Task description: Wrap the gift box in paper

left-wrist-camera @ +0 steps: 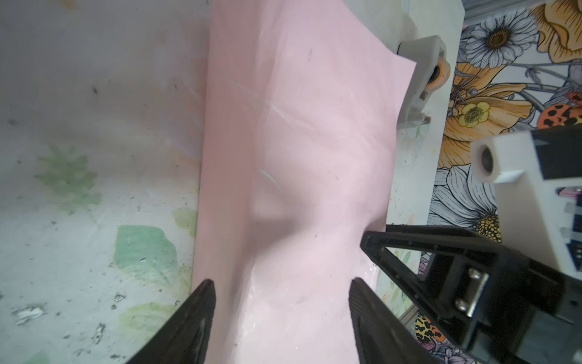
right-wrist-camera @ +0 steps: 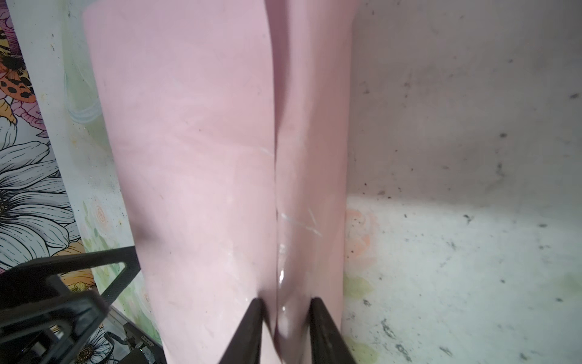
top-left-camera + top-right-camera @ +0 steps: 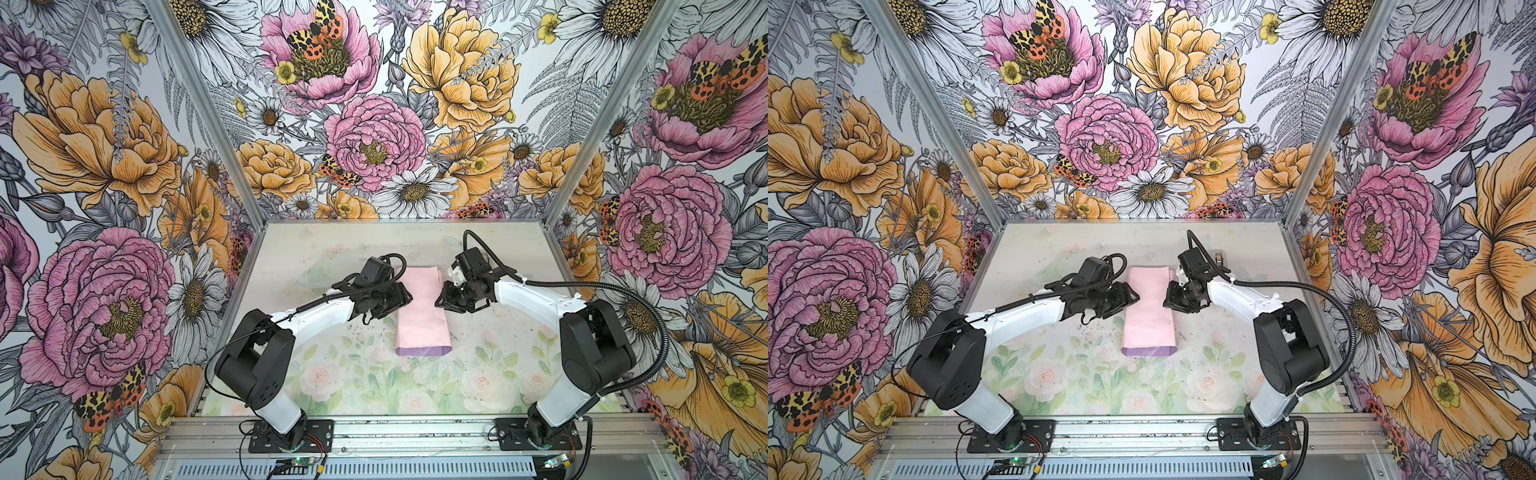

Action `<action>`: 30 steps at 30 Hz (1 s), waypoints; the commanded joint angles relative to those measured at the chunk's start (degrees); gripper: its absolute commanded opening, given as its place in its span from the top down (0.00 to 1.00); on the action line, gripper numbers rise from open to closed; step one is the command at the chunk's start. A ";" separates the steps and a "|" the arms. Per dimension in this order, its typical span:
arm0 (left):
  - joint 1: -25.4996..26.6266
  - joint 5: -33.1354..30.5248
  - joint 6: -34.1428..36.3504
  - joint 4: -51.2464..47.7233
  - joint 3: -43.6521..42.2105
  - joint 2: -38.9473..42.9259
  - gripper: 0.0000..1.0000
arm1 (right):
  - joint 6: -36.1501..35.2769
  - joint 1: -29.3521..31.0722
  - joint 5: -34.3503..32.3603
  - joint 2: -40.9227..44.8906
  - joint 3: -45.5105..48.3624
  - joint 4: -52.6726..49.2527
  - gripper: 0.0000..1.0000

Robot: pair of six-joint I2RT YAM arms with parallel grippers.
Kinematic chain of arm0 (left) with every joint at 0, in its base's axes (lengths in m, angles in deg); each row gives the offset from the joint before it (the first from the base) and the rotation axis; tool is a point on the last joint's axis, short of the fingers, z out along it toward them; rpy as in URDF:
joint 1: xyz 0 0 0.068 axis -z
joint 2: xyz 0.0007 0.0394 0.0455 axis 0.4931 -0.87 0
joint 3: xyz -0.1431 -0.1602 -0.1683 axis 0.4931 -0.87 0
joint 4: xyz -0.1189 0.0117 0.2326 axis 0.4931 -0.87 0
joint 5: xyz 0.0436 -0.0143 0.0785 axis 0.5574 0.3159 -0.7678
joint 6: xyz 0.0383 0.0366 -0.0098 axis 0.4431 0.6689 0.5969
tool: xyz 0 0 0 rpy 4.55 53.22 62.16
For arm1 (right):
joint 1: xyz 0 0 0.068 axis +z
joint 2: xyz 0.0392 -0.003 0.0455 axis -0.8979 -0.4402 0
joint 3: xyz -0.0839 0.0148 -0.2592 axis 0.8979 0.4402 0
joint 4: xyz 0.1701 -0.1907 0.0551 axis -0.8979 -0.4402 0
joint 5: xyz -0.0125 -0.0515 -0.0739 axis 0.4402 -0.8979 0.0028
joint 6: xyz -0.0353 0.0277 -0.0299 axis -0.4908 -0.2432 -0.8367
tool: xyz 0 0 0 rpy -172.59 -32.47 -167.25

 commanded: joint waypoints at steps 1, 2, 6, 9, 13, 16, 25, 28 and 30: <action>-1.14 -1.75 1.30 0.75 -1.31 1.28 0.32 | -0.40 0.62 -0.72 -1.31 -2.40 0.53 0.73; -1.08 -1.86 1.60 0.58 -1.35 1.09 0.32 | -0.35 0.62 -0.78 -1.40 -2.41 0.53 0.73; -1.00 -2.40 2.50 0.58 -1.38 -0.71 0.32 | 1.24 0.89 -1.25 -1.10 -2.06 0.61 0.73; -0.71 -2.73 2.92 0.57 -1.09 -2.22 0.34 | 1.78 0.89 -1.42 -0.39 -1.53 0.62 0.71; 0.35 -2.47 3.13 0.66 0.33 -3.61 0.38 | 1.77 0.72 -1.31 0.52 -1.69 0.54 0.66; 1.03 -2.62 3.06 0.66 1.15 -4.45 0.41 | 1.82 0.75 -0.13 0.76 -2.65 0.53 0.58; 1.60 -4.29 3.02 -0.11 1.50 -5.60 0.46 | 1.02 -0.71 0.84 1.43 -2.22 -0.42 0.40; 1.70 -4.23 3.05 -0.49 1.93 -5.69 0.47 | 0.97 -0.18 0.50 0.63 -2.40 -0.69 0.40; 1.81 -4.39 3.12 -0.63 2.33 -5.90 0.47 | 1.00 0.07 -0.22 0.14 -2.40 -1.00 0.41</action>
